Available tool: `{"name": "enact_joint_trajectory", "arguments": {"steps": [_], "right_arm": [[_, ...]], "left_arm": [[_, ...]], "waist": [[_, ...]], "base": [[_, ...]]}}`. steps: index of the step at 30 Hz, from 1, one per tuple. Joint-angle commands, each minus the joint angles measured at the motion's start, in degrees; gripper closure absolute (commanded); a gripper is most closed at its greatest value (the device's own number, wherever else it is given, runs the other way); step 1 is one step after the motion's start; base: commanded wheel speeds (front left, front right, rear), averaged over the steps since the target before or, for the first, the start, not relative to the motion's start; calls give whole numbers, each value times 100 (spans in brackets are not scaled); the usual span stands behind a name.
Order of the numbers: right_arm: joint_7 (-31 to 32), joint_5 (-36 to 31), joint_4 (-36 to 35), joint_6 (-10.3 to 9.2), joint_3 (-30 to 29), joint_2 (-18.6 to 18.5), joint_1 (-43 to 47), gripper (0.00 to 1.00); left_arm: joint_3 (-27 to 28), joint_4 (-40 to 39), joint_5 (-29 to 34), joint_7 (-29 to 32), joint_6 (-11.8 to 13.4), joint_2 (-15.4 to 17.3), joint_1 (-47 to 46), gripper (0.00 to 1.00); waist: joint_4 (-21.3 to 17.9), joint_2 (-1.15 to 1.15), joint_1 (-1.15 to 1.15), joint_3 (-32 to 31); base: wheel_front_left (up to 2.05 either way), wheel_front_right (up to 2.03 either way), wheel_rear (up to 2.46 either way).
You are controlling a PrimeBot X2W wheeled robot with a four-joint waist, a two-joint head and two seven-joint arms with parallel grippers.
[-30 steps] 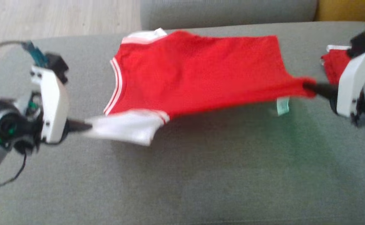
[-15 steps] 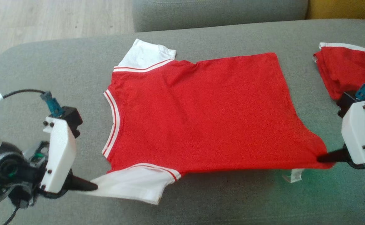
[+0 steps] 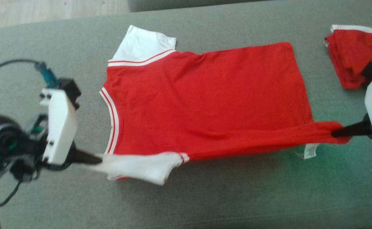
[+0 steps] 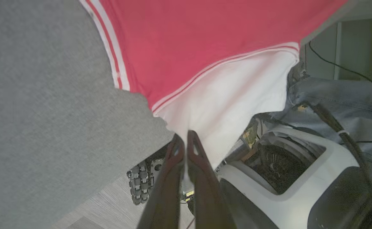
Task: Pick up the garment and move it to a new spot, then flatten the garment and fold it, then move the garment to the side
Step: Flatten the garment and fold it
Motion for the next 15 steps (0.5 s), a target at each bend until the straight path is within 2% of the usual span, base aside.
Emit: {"name": "enact_joint_trajectory", "arguments": {"steps": [1,5,15], "right_arm": [[4,4,53,-4,-116,-85,-42,100],[12,-37,377,-4,-97,189,-180,100],[-74,-40,1300,-4,-155,963,-599,100]], "left_arm": [[427,-10,100,1,27,161,-425,100],[356,407,346,-9,51,-164,-767,100],[296,1544,723,-227,-83,-785,-1349,100]], "waist": [[-14,0,1,66],[-48,0,1,207],[-161,0,1,522]], "base": [[0,0,0],[0,0,0],[0,0,0]]}}
